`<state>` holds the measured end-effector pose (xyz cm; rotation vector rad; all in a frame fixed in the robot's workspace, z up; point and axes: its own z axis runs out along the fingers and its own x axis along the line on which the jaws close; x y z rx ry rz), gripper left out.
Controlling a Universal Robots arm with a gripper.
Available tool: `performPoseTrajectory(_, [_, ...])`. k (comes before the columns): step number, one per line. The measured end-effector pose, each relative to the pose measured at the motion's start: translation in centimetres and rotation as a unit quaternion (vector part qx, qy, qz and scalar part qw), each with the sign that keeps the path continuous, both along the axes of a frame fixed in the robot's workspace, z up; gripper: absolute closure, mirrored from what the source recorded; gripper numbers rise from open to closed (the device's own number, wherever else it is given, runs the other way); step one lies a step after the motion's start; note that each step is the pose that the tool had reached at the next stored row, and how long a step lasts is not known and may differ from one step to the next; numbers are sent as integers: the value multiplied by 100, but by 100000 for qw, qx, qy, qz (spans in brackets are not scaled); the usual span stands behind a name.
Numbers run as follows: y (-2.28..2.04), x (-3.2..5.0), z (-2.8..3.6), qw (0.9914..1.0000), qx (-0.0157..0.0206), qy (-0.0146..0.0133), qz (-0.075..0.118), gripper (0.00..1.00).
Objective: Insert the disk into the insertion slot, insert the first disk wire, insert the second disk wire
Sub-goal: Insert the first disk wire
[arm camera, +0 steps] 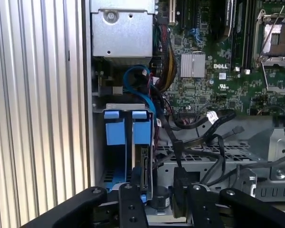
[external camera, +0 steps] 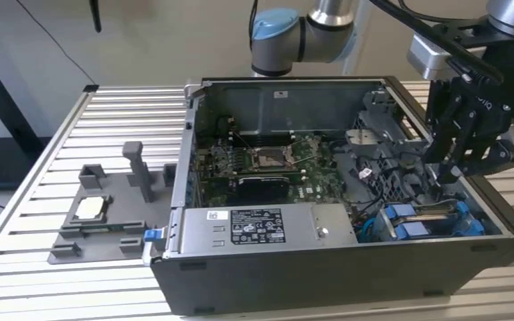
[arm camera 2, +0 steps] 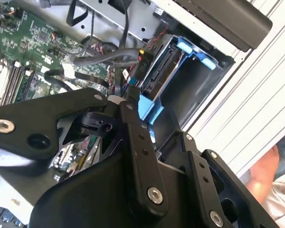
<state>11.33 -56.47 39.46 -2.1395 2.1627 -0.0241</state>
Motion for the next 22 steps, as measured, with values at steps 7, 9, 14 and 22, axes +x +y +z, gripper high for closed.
performPoseTrajectory(7, [31,117,1,99997,135,-817,-3,59])
performPoseTrajectory(9, [39,160,0,99997,138,-819,-3,59])
performPoseTrajectory(14, [89,228,-4,99996,131,-820,124,59])
performPoseTrajectory(22, [178,229,-56,99995,-411,-817,472,59])
